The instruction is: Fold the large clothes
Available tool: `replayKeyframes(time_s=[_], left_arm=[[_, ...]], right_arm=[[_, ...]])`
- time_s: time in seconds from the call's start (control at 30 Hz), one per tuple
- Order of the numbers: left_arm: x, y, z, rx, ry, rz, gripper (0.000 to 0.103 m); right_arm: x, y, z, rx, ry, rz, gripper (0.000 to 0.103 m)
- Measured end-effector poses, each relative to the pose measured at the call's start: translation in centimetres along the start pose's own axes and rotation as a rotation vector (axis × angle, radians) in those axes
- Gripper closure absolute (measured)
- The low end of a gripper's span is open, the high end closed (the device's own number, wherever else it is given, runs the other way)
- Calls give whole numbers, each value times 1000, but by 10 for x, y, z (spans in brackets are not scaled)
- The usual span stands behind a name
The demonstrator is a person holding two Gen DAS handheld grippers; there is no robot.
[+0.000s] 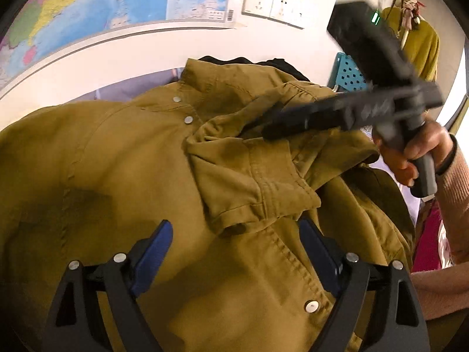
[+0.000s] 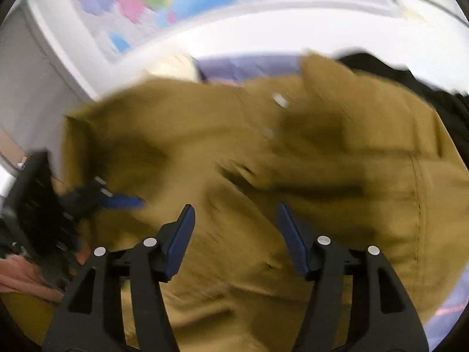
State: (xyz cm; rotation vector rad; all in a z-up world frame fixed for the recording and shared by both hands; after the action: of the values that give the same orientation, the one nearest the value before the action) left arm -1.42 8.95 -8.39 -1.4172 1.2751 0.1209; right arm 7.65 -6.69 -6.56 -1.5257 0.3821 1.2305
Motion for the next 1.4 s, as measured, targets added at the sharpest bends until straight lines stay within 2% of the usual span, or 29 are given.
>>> replayKeyframes(time_s=[0.03,0.07,0.1,0.17,0.33,0.43,0.47,0.53,0.57,0.6,0.63,0.67,0.7,0.8,0.83,0.87,0.97,1.03,1.13,1.2,1.3,1.33,1.4], left_arm=[[1,-1,0,-4,1,0,18],[2,-2,1,-10,-1,0,18],[3,-3,2,-22,-3,1,18],[2,-1,6,-42,-13,1,18],[-13,2,6,-38,-19,-32,18],[-20,-1,4,-15,-54,-52,16],[-21,-5,8,-36,-63,-60,16],[-21,-10,17,-84,-68,-75,16],[-22,-11,22,-108,-75,-82,18],[-22,-13,32,-155,-91,-90,26],[-22,-12,44,-206,-113,-86,32],[-20,-10,57,-256,-136,-65,44],[-19,-8,66,-295,-145,-52,57],[-21,-2,89,-389,-111,-61,78],[-22,-2,93,-402,-104,-69,82],[-24,-4,94,-398,-115,-78,93],[-32,-11,98,-396,-150,-120,99],[-42,-15,106,-409,-237,-156,100],[-46,-13,115,-459,-253,-166,100],[-39,-10,115,-435,-269,-124,100],[-37,-8,110,-395,-303,-122,98],[-38,-8,110,-392,-318,-116,96],[-42,-6,116,-412,-353,-85,80]], right_arm=[[9,6,-6,1,20,38,45],[17,12,-9,-5,22,65,53],[21,15,-8,-17,5,78,76],[22,13,-5,-13,-54,76,101],[-11,-26,21,-1,-234,-48,101],[-12,-51,48,-5,-331,-54,100],[-6,-58,61,-15,-357,-40,96],[5,-65,75,-15,-391,-15,83],[10,-68,80,-12,-396,-4,71],[11,-71,80,0,-391,-13,63],[8,-70,82,2,-393,-35,62],[3,-69,80,-2,-391,-53,61],[-1,-66,78,0,-377,-67,57],[-19,-56,52,17,-253,-120,52],[-23,-50,40,28,-218,-129,52],[-25,-44,31,37,-190,-134,52],[-38,-25,-12,95,-105,-156,52],[-41,-12,-34,107,-12,-167,52],[-25,3,-50,143,10,-128,52],[-10,12,-55,123,65,-97,52],[13,18,-52,108,82,-56,52],[16,17,-47,99,90,-59,52],[17,10,-37,93,82,-63,52]])
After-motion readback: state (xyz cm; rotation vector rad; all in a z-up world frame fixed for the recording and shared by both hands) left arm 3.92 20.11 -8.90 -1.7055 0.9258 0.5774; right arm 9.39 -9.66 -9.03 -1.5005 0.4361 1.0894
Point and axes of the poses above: each gripper's, at about its wrist camera, not at the fingertips, and x roughly the way its jaws point, z to its left, y to its underside, the point moved 4 cm from there along x, roughly the way its jaws point, and after that the axes turned 14 degrees about y, right-handed, at the moved point
